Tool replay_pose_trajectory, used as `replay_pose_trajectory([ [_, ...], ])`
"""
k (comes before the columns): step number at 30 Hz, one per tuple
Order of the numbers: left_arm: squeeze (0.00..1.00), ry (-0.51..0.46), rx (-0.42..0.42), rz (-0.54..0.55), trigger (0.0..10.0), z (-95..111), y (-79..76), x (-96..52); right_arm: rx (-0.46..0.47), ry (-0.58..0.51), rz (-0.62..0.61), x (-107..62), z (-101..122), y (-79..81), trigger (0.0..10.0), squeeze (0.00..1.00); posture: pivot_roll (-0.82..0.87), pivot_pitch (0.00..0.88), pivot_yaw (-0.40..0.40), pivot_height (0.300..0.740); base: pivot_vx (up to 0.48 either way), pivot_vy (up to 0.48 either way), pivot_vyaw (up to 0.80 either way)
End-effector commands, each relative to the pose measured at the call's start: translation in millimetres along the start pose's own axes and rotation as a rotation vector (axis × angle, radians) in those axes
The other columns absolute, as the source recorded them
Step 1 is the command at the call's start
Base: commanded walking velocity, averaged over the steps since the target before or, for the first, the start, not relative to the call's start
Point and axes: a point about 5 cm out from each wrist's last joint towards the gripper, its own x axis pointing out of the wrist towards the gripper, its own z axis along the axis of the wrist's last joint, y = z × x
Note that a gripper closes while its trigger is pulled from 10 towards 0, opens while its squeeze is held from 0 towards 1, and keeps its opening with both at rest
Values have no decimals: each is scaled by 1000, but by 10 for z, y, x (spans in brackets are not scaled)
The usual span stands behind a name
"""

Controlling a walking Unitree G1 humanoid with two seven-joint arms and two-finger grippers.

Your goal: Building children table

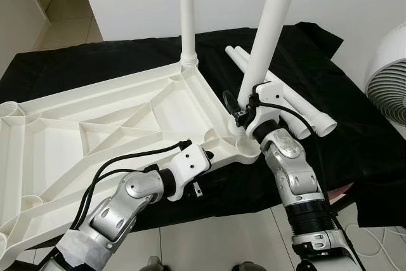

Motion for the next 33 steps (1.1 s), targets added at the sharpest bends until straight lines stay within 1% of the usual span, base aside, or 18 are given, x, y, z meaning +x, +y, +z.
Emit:
replay_pose_trajectory([
  [1, 0, 26, 18, 49, 10000, -41, 37, -4, -3, -5, 21, -7, 17, 31, 10000, 0, -63, 60, 37, 740, 0, 0, 0],
  [2, 0, 50, 27, 86, 10000, -63, 89, 22, -6, 4, 31, -35, -6, 50, 10000, 0, -67, 60, 35, 740, 0, 0, 0],
  [3, 0, 50, 27, 86, 10000, -63, 89, 22, -6, 4, 31, -35, -6, 50, 10000, 0, -67, 60, 35, 740, 0, 0, 0],
  [4, 0, 67, 37, 113, 10000, -61, 141, 52, -8, 21, 54, -97, -41, 90, 10000, 0, -69, 62, 35, 740, 0, 0, 0],
  [9, 0, 64, 43, 110, 10000, -44, 146, 60, -8, 29, 65, -134, -59, 110, 10000, 0, -69, 62, 35, 740, 0, 0, 0],
  [10, 0, 59, 45, 103, 10000, -28, 142, 64, -5, 44, 80, -191, -97, 138, 10000, 0, -68, 62, 34, 740, 0, 0, 0],
  [11, 0, 59, 45, 103, 10000, -28, 142, 64, -5, 44, 80, -191, -97, 138, 10000, 0, -68, 62, 34, 740, 0, 0, 0],
  [14, 0, 53, 52, 91, 10000, -12, 130, 57, -5, 62, 92, -266, -144, 153, 10000, 0, -66, 55, 33, 740, 0, 0, 0],
  [17, 0, 52, 53, 87, 10000, -10, 124, 55, -6, 64, 93, -283, -151, 149, 10000, 0, -66, 55, 33, 740, 0, 0, 0],
  [21, 0, 45, 54, 69, 10000, -6, 102, 46, -12, 85, 80, -396, -204, 79, 10000, 0, -67, 49, 33, 740, 0, 0, 0],
  [23, 0, 47, 49, 65, 10000, -9, 101, 43, -12, 87, 74, -423, -217, 57, 10000, 0, -68, 48, 36, 740, 0, 0, 0],
  [29, 0, 47, 51, 63, 10000, -4, 104, 40, -5, 90, 54, -458, -245, 14, 10000, 0, -68, 48, 36, 740, 0, 0, 0],
  [30, 0, 46, 55, 64, 10000, 4, 112, 37, 14, 89, 32, -470, -261, -23, 10000, 0, -70, 51, 39, 740, 0, 0, 0],
  [31, 0, 46, 55, 64, 10000, 4, 112, 37, 14, 89, 32, -470, -261, -23, 10000, 0, -70, 51, 39, 740, 0, 0, 0],
  [33, 0, 42, 57, 68, 10000, 19, 130, 29, 40, 90, -17, -480, -294, -98, 10000, 0, -71, 58, 42, 740, 0, 0, 0],
])
